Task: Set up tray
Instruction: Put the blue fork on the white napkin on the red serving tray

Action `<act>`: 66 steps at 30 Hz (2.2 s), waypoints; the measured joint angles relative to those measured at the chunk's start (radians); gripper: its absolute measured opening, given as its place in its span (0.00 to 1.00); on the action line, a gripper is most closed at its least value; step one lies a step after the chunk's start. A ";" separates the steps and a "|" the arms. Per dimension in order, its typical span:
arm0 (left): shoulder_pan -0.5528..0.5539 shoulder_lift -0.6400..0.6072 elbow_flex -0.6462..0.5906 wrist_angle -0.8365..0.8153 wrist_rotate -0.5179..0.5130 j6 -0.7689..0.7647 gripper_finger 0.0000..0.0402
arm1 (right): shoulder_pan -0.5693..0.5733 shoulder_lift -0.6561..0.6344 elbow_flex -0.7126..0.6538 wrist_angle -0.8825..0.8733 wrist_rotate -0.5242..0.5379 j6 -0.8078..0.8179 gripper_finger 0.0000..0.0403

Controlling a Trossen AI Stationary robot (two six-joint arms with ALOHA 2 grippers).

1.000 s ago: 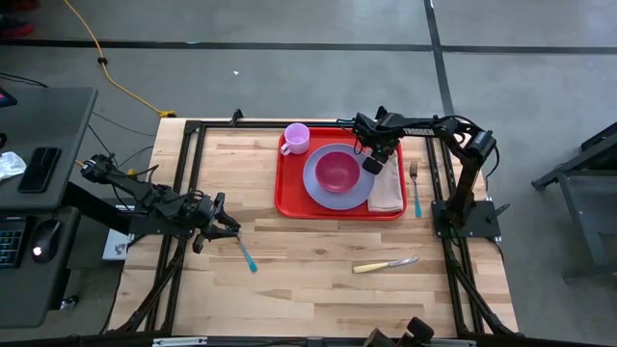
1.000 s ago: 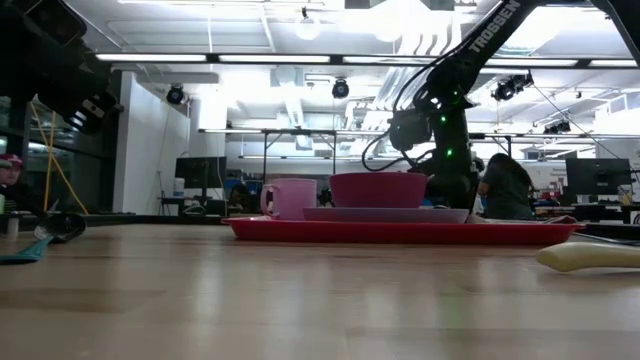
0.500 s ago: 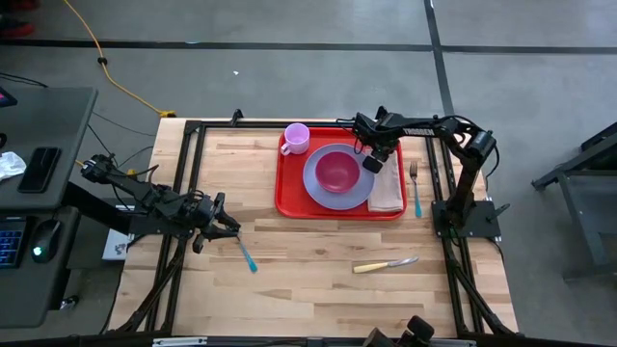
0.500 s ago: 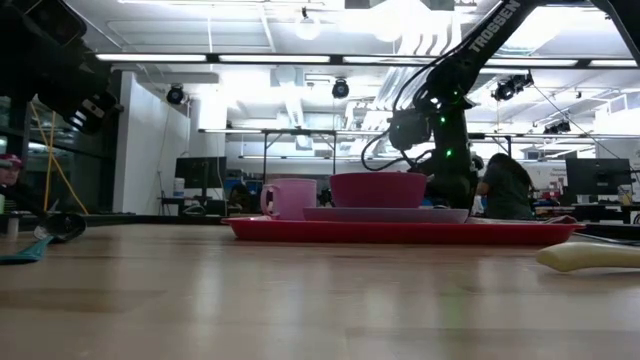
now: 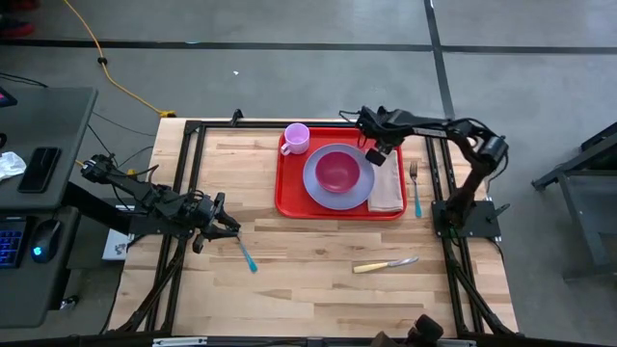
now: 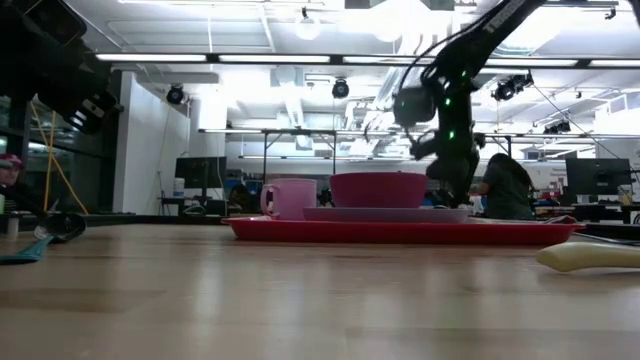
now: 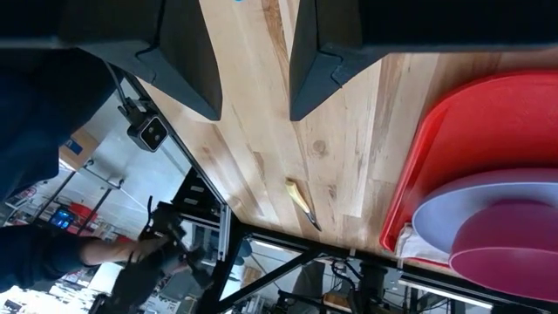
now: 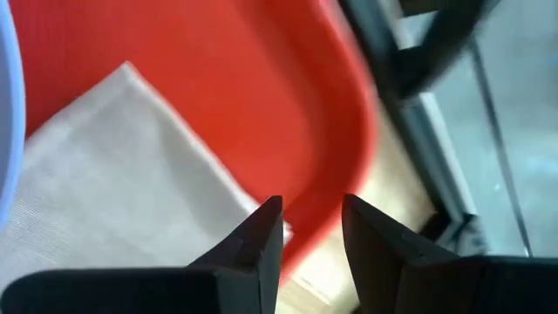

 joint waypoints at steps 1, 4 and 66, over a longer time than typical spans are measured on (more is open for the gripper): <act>0.000 0.000 0.000 0.000 0.000 0.000 0.41 | 0.000 -0.022 0.000 -0.001 0.006 0.002 0.25; 0.000 0.000 0.000 0.000 0.000 0.000 0.41 | 0.000 -0.096 0.000 -0.004 0.016 0.024 0.25; 0.000 0.000 0.000 0.002 0.000 0.000 0.41 | 0.170 -0.539 -0.418 -0.264 -0.398 0.790 0.25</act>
